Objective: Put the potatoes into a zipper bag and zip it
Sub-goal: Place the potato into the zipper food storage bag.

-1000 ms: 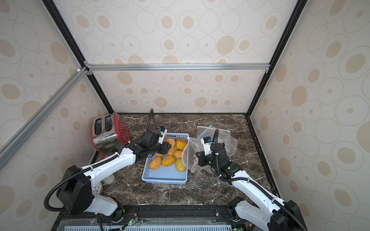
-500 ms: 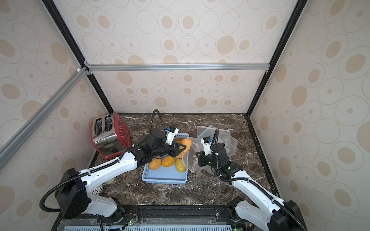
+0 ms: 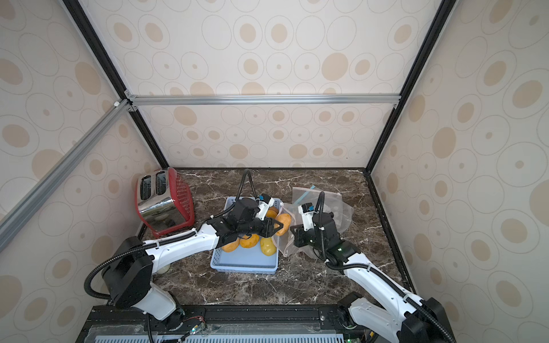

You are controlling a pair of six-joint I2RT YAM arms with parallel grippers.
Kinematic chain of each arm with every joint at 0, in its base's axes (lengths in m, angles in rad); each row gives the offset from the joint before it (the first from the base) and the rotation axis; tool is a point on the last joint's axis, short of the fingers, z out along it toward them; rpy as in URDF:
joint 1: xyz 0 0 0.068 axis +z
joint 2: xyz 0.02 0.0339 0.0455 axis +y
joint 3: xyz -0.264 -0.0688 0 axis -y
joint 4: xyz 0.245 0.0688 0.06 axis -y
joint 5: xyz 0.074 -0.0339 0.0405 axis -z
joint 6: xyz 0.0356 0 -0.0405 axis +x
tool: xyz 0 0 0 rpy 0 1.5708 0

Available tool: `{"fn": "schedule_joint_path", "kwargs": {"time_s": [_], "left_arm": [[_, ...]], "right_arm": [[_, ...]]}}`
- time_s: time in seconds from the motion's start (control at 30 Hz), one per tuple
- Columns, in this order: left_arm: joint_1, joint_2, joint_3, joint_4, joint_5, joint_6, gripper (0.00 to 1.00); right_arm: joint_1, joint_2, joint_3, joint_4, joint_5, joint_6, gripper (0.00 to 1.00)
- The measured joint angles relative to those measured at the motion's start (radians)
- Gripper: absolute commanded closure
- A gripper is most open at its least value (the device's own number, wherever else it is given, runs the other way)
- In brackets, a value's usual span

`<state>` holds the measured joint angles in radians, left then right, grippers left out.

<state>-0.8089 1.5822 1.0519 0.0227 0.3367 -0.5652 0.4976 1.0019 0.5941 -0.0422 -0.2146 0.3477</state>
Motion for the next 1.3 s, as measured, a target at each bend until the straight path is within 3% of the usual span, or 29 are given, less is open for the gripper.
{"fn": "schedule_joint_path", "kwargs": {"time_s": [0.17,0.53,0.7,0.87,1.1,1.3], "left_arm": [[-0.002,0.029,0.026,-0.01,-0.006,0.0,0.53],[-0.002,0.125,0.165,-0.043,-0.044,-0.012,0.52],[-0.003,0.179,0.196,-0.018,-0.039,-0.042,0.45],[-0.01,0.238,0.229,-0.01,-0.019,-0.058,0.3],[-0.021,0.238,0.241,-0.022,-0.015,-0.047,0.27],[-0.025,0.116,0.235,-0.092,-0.058,0.016,0.23]], "right_arm": [[0.0,0.0,0.0,0.0,-0.032,0.001,1.0],[0.0,0.001,0.109,-0.117,-0.132,0.024,1.0],[0.0,0.003,0.137,-0.171,-0.152,0.052,1.0],[0.0,0.008,0.167,-0.246,-0.118,0.061,1.0],[-0.002,-0.016,0.169,-0.296,-0.045,0.063,1.0],[-0.003,-0.044,0.163,-0.306,0.027,0.043,1.0]]}}
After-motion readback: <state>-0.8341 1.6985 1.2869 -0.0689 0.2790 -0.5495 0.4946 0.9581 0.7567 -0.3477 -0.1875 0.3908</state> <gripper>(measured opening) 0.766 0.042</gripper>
